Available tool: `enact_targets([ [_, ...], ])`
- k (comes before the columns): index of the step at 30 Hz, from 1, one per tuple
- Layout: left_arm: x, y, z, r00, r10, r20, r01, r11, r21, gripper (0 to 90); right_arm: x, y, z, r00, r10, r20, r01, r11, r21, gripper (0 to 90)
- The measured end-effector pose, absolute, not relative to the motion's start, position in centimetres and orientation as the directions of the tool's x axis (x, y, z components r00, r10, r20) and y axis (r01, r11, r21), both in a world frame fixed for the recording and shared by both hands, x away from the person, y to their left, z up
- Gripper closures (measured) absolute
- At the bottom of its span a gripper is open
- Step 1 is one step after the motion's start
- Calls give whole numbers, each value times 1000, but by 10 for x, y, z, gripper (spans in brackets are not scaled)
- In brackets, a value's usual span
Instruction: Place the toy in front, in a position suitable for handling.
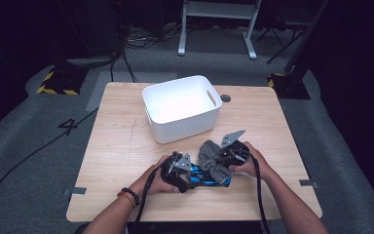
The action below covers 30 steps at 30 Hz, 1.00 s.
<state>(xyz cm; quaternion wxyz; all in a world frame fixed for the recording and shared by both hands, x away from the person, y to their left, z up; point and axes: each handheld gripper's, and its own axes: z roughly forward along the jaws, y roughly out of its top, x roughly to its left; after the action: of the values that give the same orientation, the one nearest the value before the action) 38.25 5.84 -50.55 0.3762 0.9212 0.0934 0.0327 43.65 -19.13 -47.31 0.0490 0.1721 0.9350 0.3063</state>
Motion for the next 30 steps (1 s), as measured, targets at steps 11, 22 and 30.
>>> enact_targets([
  [11, 382, 59, -506, 980, 200, -13, 151, -698, 700, 240, 427, -255, -480, -910, 414, 19, 353, 749, 560, 772],
  [22, 382, 59, -506, 980, 200, -13, 152, -697, 700, 239, 406, -282, -469, -913, 397, 99, 355, 648, 674, 775],
  [30, 382, 59, -506, 980, 200, -14, 152, -697, 700, 239, 392, -226, -446, -939, 336, 69, 262, 574, 775, 775],
])
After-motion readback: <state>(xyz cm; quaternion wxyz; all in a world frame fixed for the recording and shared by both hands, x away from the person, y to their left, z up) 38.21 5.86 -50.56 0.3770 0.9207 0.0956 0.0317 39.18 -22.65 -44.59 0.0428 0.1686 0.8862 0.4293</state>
